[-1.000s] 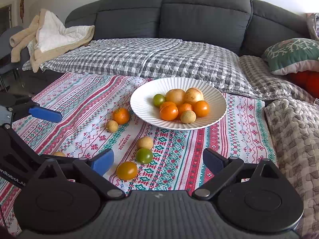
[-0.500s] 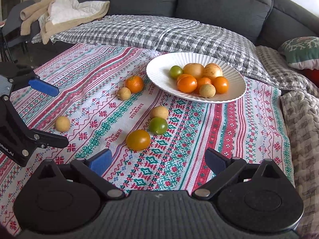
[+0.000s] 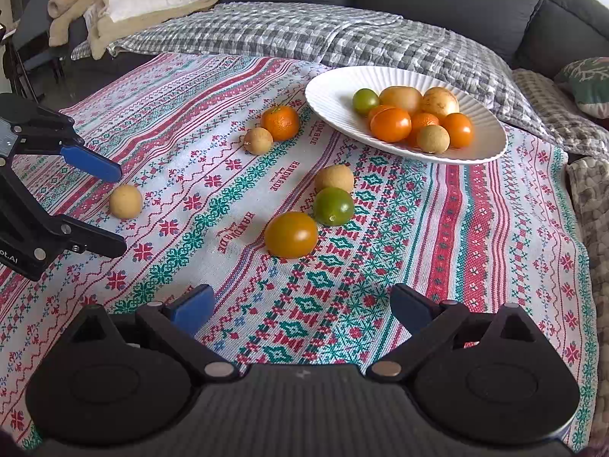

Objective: Organize fruits
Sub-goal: 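Grasp a pale brown round fruit with the left tool while the right tool grasps a yellow-orange tomato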

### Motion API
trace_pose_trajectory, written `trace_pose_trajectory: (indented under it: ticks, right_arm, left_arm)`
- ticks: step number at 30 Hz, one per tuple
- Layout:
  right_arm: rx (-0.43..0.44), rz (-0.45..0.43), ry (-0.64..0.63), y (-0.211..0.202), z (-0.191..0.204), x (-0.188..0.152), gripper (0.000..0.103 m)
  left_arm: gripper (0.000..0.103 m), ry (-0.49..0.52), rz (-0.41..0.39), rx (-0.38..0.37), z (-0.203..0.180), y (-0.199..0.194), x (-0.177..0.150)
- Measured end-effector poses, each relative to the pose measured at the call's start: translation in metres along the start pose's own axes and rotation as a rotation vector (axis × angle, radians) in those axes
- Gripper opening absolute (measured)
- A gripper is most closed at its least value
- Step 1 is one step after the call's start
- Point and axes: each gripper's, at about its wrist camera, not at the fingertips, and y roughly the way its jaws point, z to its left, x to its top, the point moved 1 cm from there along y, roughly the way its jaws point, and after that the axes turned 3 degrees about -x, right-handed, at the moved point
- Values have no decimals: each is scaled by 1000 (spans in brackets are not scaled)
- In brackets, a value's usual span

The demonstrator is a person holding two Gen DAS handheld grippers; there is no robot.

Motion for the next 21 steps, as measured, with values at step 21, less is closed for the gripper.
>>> trace_pose_trajectory:
  ticks: [21]
  right_arm:
    - [-18,-42,56,10,-4,10,72]
  left_arm:
    - [16,-18,8,10,-1,7,4]
